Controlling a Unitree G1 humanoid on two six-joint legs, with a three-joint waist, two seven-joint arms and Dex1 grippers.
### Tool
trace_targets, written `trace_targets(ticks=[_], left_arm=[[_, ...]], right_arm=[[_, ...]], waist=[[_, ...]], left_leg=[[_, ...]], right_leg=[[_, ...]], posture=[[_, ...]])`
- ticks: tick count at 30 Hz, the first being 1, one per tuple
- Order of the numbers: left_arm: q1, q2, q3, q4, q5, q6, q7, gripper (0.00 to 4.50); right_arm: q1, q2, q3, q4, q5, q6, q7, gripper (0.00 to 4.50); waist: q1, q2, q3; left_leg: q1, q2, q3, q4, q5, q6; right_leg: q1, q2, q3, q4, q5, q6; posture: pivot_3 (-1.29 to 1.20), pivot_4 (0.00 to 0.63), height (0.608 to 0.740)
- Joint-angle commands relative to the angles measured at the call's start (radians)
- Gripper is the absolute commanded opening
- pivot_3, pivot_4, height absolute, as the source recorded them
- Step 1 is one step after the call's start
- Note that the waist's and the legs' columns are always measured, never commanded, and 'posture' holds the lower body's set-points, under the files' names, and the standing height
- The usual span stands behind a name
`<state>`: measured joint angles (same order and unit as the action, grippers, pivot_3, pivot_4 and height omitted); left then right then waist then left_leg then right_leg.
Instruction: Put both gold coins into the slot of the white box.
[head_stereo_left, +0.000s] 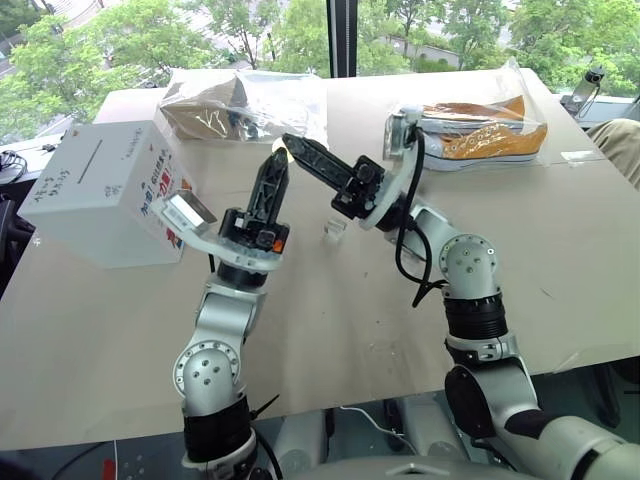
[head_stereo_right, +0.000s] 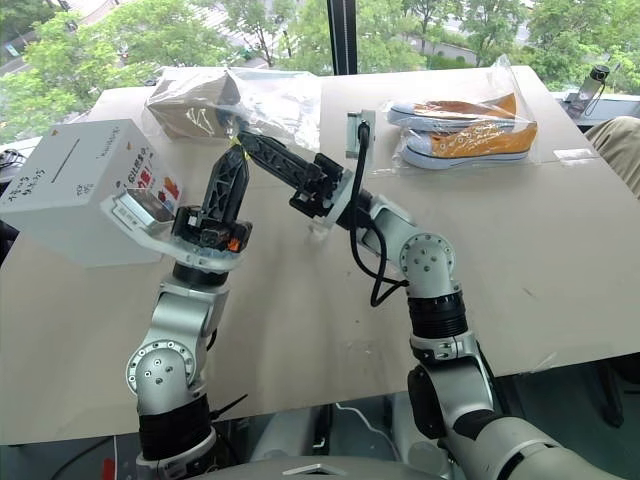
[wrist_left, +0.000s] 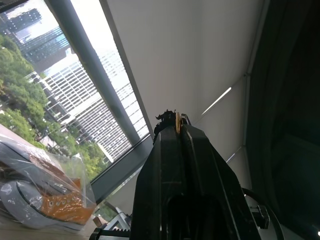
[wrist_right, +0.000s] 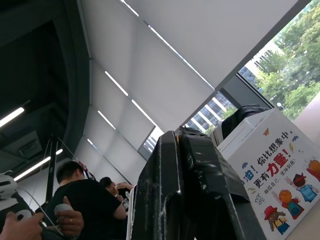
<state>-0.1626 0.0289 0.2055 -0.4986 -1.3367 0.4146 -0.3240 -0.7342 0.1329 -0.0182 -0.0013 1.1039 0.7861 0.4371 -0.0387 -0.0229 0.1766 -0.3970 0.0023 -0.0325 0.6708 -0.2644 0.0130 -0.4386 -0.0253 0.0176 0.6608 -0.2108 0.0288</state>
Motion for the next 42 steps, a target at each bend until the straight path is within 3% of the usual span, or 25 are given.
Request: trace_targets(ticks=[1, 2, 6, 10, 16, 20, 22, 26, 34, 42], left_arm=[[0.001, 0.004, -0.009, -0.016, -0.001, -0.011, -0.009, 0.03], [0.001, 0.004, -0.009, -0.014, 0.0, -0.014, -0.009, 0.03], [0.0, 0.015, 0.006, -0.02, 0.003, -0.026, -0.002, 0.0], [-0.017, 0.092, 0.063, -0.039, 0.017, -0.027, 0.043, 0.0], [-0.072, 0.333, 0.184, -0.056, 0.012, 0.019, 0.198, 0.0], [-0.11, 0.733, 0.366, -0.006, 0.065, 0.172, 0.327, 0.0], [-0.091, 0.829, 0.414, 0.033, 0.005, 0.225, 0.281, 0.0], [-0.047, 0.997, 0.427, 0.14, 0.158, 0.356, 0.355, 0.0], [-0.062, 1.084, 0.474, 0.262, 0.305, 0.499, 0.378, 0.0], [-0.102, 1.05, 0.413, 0.319, 0.447, 0.504, 0.326, 0.0]], right_arm=[[-0.004, 0.051, 0.014, -0.041, 0.021, 0.001, 0.006, 0.0], [-0.006, 0.051, 0.014, -0.038, 0.011, -0.009, 0.005, 0.0], [-0.015, 0.048, -0.008, -0.03, 0.02, -0.027, 0.007, 1.31], [-0.032, 0.013, -0.03, 0.005, -0.053, -0.102, 0.004, 3.29], [-0.048, -0.125, 0.053, 0.018, -0.261, -0.22, 0.193, 3.29], [-0.086, -0.287, 0.131, 0.031, -0.462, -0.4, 0.409, 3.29], [-0.09, -0.327, 0.163, 0.038, -0.525, -0.483, 0.487, 3.29], [-0.094, -0.359, 0.189, 0.064, -0.583, -0.558, 0.587, 3.29], [-0.108, -0.323, 0.165, 0.084, -0.584, -0.57, 0.6, 3.29], [-0.108, -0.311, 0.163, 0.096, -0.594, -0.585, 0.605, 3.29]], waist=[[0.0, 0.0, 0.0], [0.0, 0.0, 0.0], [-0.001, 0.0, 0.0], [0.0, 0.0, 0.0], [0.0, 0.0, 0.0], [-0.004, -0.002, 0.003], [-0.003, 0.0, 0.003], [-0.003, 0.001, 0.003], [0.001, 0.0, 0.003], [0.001, 0.0, 0.003]], left_leg=[[0.0, 0.0, 0.0, 0.0, 0.0, 0.0], [0.0, 0.0, 0.0, 0.0, 0.0, 0.0], [0.0, 0.0, 0.0, 0.0, 0.0, 0.0], [0.0, 0.0, 0.0, 0.0, 0.0, 0.0], [0.0, 0.001, -0.001, 0.0, 0.0, 0.0], [-0.001, 0.001, -0.001, 0.0, 0.0, 0.0], [0.0, 0.001, -0.001, -0.001, 0.0, 0.0], [0.001, 0.001, 0.0, -0.003, 0.0, 0.0], [0.0, 0.002, 0.0, -0.004, 0.0, -0.001], [-0.001, 0.001, 0.0, -0.004, 0.002, -0.005]], right_leg=[[0.0, 0.0, 0.0, 0.0, 0.0, 0.0], [0.0, 0.0, 0.0, 0.0, 0.0, 0.0], [0.0, 0.0, 0.0, 0.0, 0.0, 0.0], [0.0, 0.0, 0.0, 0.0, 0.0, 0.0], [0.0, 0.002, 0.0, 0.0, 0.0, 0.0], [-0.001, 0.002, 0.0, 0.0, 0.0, 0.0], [-0.002, 0.002, 0.0, -0.001, 0.0, 0.0], [-0.001, 0.002, 0.0, -0.002, -0.001, 0.001], [-0.003, 0.001, 0.0, -0.002, -0.001, 0.0], [-0.003, -0.004, -0.001, -0.003, -0.001, 0.0]], posture=[[0.0, 0.15, 0.74], [0.0, 0.15, 0.74], [0.0, 0.15, 0.74], [0.0, 0.15, 0.74], [0.0, 0.15, 0.74], [0.0, 0.15, 0.74], [0.0, 0.15, 0.74], [0.0, 0.15, 0.74], [0.0, 0.15, 0.74], [0.0, 0.15, 0.74]])
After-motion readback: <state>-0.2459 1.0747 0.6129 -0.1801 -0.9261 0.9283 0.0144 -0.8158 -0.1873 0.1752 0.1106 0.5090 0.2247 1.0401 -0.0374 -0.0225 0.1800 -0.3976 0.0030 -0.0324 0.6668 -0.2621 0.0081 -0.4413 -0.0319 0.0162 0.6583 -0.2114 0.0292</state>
